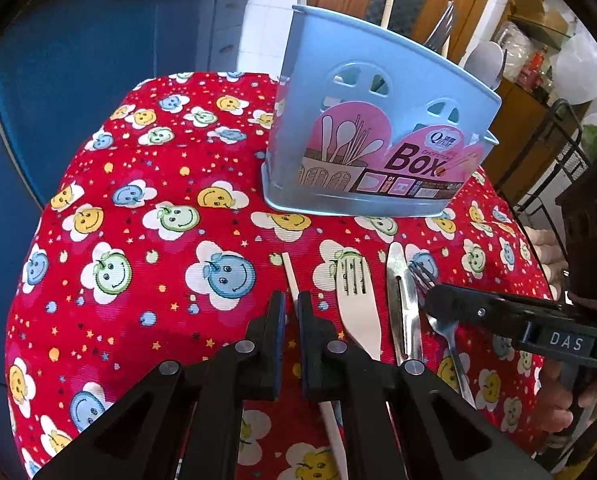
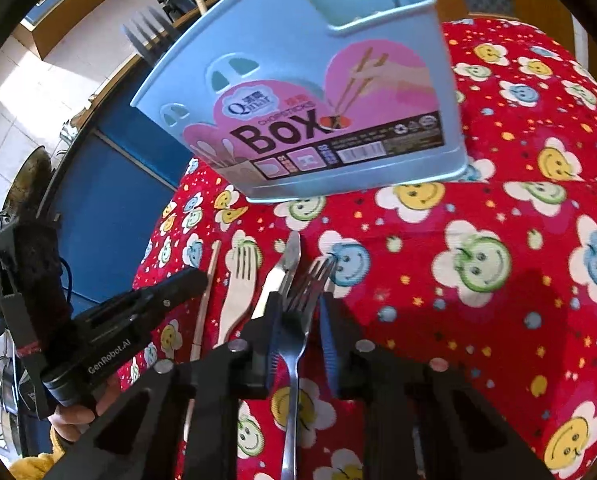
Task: Organize utensils
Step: 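Close the left tool on a wooden chopstick while the right tool grasps a steel utensil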
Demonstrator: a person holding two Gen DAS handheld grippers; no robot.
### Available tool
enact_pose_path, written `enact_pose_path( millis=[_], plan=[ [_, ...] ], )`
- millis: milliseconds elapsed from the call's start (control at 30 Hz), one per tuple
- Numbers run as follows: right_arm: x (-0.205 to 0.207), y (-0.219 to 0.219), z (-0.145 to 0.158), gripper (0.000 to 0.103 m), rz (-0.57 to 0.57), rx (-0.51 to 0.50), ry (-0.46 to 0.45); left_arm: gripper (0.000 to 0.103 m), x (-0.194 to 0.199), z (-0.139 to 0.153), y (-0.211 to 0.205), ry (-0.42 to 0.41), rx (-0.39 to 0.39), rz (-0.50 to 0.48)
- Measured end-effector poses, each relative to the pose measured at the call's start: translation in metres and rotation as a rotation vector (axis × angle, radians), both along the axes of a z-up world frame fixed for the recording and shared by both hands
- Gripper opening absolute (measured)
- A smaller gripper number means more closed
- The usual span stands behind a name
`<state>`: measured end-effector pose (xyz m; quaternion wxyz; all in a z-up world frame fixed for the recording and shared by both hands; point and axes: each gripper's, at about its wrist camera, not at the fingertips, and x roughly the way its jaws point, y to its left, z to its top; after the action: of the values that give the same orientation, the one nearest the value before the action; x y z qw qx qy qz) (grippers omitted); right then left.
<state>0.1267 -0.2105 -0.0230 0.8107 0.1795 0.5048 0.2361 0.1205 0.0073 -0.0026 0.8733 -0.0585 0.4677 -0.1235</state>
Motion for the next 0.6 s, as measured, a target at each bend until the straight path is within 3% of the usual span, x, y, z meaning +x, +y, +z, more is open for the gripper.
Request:
enact_pose_path(
  millis=[133, 600],
  plan=[
    [0.003, 0.005, -0.001, 0.012, 0.021, 0.018, 0.021, 0.006, 0.002, 0.000, 0.000, 0.004, -0.004, -0.013],
    [0.002, 0.003, 0.006, 0.011, 0.036, -0.010, -0.001, 0.009, 0.019, -0.009, -0.012, 0.077, 0.023, -0.068]
  ],
)
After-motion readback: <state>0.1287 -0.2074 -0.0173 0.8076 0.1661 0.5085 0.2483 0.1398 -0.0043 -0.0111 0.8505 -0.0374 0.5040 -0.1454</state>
